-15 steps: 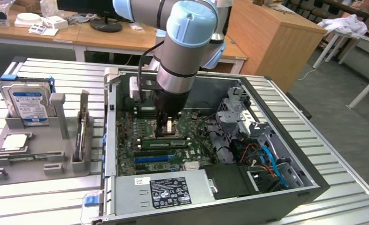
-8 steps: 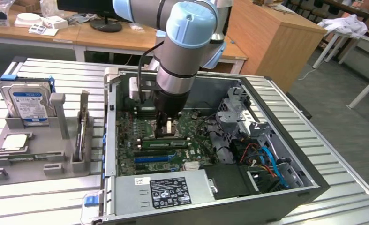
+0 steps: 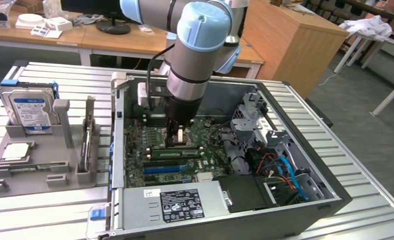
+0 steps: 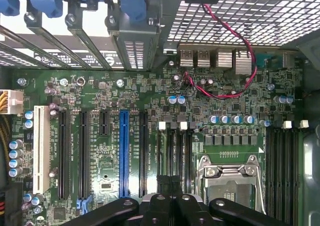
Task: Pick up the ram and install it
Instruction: 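Press down the ram until it locks into place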
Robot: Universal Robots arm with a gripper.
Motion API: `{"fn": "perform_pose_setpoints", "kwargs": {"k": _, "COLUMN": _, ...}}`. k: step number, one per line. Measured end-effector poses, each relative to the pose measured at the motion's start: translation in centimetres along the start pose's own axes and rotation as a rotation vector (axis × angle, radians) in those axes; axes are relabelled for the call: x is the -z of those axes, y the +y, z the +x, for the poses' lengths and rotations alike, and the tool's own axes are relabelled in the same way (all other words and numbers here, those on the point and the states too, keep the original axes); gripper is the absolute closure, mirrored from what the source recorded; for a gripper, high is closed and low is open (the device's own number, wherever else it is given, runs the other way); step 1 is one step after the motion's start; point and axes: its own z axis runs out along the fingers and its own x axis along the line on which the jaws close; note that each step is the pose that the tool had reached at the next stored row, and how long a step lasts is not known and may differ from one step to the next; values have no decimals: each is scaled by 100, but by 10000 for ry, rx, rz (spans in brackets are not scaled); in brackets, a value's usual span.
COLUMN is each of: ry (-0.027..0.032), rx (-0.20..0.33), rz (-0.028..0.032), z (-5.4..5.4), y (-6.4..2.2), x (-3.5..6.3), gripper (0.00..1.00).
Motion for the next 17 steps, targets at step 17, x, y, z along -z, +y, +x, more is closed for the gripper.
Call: {"fn": "perform_pose_setpoints", "kwargs": {"k": 17, "ry": 2, "rx": 0, "rz": -1, "z": 7, "y": 0, "x": -67, "gripper": 89}}
